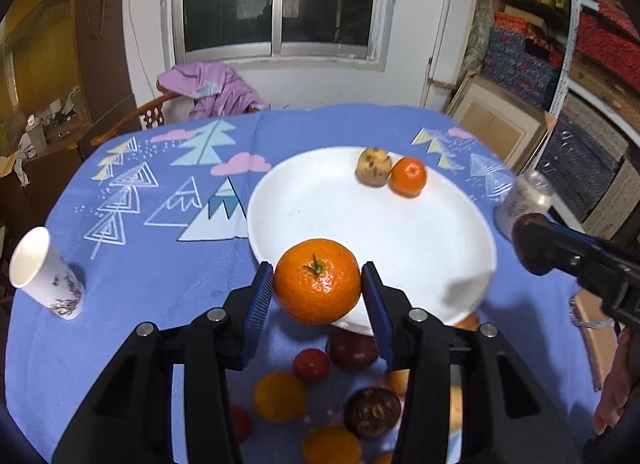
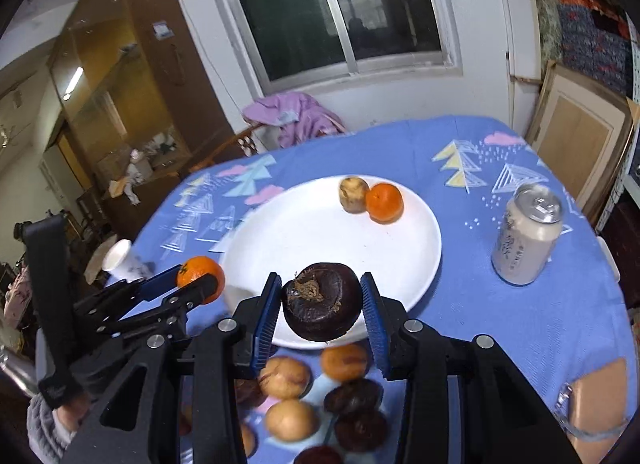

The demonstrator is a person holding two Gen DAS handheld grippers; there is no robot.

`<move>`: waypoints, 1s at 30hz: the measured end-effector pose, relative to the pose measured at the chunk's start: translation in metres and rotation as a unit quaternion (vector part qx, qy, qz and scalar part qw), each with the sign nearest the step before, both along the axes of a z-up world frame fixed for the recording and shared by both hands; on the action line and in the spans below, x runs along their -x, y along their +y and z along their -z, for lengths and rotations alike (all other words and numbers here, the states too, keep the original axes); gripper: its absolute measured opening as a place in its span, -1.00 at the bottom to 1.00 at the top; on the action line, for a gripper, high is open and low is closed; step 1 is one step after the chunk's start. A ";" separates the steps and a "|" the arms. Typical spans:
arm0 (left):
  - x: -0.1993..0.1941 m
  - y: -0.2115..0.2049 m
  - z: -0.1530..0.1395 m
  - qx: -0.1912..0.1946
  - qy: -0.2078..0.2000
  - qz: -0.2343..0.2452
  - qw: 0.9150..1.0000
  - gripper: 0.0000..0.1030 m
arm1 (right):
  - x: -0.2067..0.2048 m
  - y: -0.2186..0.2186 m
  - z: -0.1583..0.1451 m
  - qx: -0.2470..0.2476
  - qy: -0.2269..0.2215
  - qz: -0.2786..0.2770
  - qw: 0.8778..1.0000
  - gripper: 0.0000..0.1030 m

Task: Organize fruits
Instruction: 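Carry both fruits to the white plate and open both grippers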

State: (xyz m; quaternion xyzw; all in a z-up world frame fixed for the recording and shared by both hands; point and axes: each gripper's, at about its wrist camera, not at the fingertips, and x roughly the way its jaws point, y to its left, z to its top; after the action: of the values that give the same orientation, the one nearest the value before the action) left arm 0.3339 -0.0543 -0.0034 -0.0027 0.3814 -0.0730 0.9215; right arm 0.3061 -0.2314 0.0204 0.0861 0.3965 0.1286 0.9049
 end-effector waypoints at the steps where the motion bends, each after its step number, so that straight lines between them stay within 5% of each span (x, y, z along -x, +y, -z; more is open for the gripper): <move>1: -0.008 -0.001 0.007 0.000 0.010 0.001 1.000 -0.13 | -0.008 0.003 0.010 0.004 0.010 0.001 1.000 -0.20; 8: -0.031 -0.008 0.023 -0.013 0.011 0.010 1.000 -0.12 | -0.037 0.008 0.049 0.008 0.051 0.009 0.999 -0.18; 14: -0.017 0.001 0.008 -0.003 -0.008 0.003 1.000 0.08 | -0.021 0.002 0.030 -0.012 0.035 0.004 0.999 -0.05; 19: 0.026 0.023 -0.015 -0.004 -0.039 -0.008 0.999 0.19 | 0.025 -0.007 -0.006 -0.034 -0.011 -0.001 0.999 0.00; 23: 0.074 0.049 -0.022 0.002 -0.059 -0.034 0.998 0.38 | 0.088 -0.014 -0.024 -0.049 -0.059 -0.001 0.997 0.23; 30: 0.155 0.077 0.012 0.005 -0.052 -0.062 0.997 0.53 | 0.184 -0.014 0.012 -0.044 -0.101 0.001 0.994 0.43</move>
State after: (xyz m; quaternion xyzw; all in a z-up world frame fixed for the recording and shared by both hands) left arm 0.1787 0.0225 -0.0154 -0.0271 0.3314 -0.0174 0.9429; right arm 0.1218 -0.2457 0.0083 0.1130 0.2973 0.1529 0.9357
